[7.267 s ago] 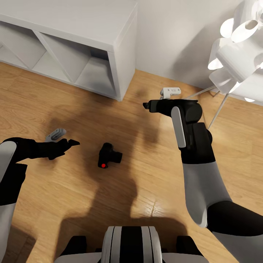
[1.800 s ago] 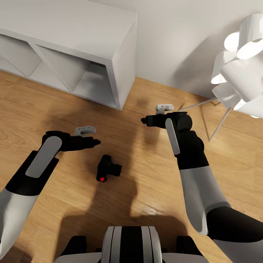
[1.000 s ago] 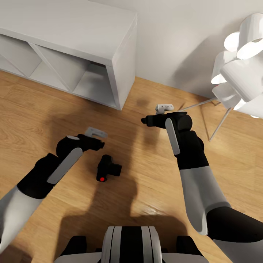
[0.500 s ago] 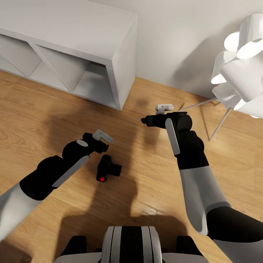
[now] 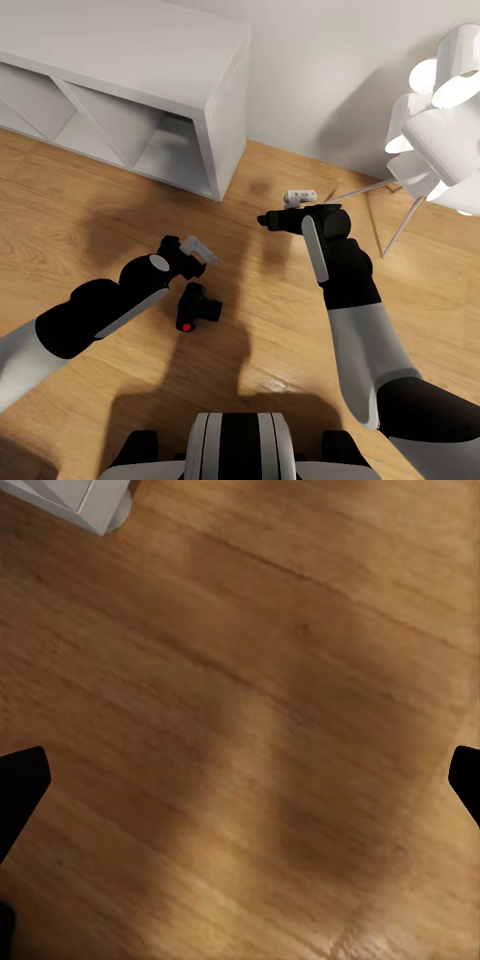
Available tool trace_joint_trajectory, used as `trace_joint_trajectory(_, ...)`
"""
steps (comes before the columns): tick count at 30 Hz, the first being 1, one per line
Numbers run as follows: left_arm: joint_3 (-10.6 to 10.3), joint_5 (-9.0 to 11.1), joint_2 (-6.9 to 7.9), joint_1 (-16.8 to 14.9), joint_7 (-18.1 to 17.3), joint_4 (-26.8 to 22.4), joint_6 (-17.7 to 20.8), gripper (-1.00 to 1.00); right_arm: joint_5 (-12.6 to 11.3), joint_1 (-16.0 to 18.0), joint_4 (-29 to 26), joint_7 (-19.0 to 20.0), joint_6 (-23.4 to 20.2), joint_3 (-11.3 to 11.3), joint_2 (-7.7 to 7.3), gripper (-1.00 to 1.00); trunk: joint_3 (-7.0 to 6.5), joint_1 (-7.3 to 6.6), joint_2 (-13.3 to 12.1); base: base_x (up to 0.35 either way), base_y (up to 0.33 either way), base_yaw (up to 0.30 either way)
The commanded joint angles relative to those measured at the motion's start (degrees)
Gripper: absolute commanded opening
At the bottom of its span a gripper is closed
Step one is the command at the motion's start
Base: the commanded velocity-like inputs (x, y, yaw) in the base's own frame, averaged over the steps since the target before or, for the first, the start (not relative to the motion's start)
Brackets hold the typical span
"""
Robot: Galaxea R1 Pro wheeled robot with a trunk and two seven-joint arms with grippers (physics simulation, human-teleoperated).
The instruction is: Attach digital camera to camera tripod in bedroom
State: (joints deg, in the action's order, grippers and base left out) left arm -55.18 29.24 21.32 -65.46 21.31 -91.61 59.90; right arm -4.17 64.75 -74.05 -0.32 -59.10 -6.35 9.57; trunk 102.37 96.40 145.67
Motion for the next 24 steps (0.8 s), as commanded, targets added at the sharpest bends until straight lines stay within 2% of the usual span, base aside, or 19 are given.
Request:
trace_joint_trajectory(1, -0.7, 0.5, 0.09, -0.3, 0.5, -0.1, 0.1, 1.0, -0.2, 0.0, 0.0, -0.1, -0.2, 0.0, 0.01, 1.0, 0.03, -0.01, 0.0, 0.0, 0.0, 0.0)
trace_joint_trajectory(9, -2.4, 0.6, 0.34, -1.1, -0.1, -0.3, 0.1, 1.0, -0.2, 0.0, 0.0, -0.1, -0.2, 0.0, 0.01, 1.0, 0.03, -0.01, 0.0, 0.0, 0.0, 0.0)
trace_joint_trajectory(18, -3.6, 0.6, 2.01, -2.6, -2.9, -0.4, 0.0, 1.0, -0.2, 0.0, 0.0, -0.1, -0.2, 0.0, 0.01, 1.0, 0.03, -0.01, 0.0, 0.0, 0.0, 0.0)
trace_joint_trajectory(21, -6.4, 0.4, 2.98, -5.1, -5.5, -0.4, -0.1, 1.0, -0.2, 0.0, 0.0, -0.1, -0.2, 0.0, 0.01, 1.0, 0.03, -0.01, 0.0, 0.0, 0.0, 0.0)
trace_joint_trajectory(22, -6.4, 0.4, 2.98, -5.1, -5.5, -0.4, -0.1, 1.0, -0.2, 0.0, 0.0, -0.1, -0.2, 0.0, 0.01, 1.0, 0.03, -0.01, 0.0, 0.0, 0.0, 0.0)
trace_joint_trajectory(24, -9.0, 0.0, 3.55, -7.3, -7.2, -0.4, -0.1, 1.0, -0.2, 0.0, 0.0, -0.1, -0.2, 0.0, 0.01, 1.0, 0.03, -0.01, 0.0, 0.0, 0.0, 0.0)
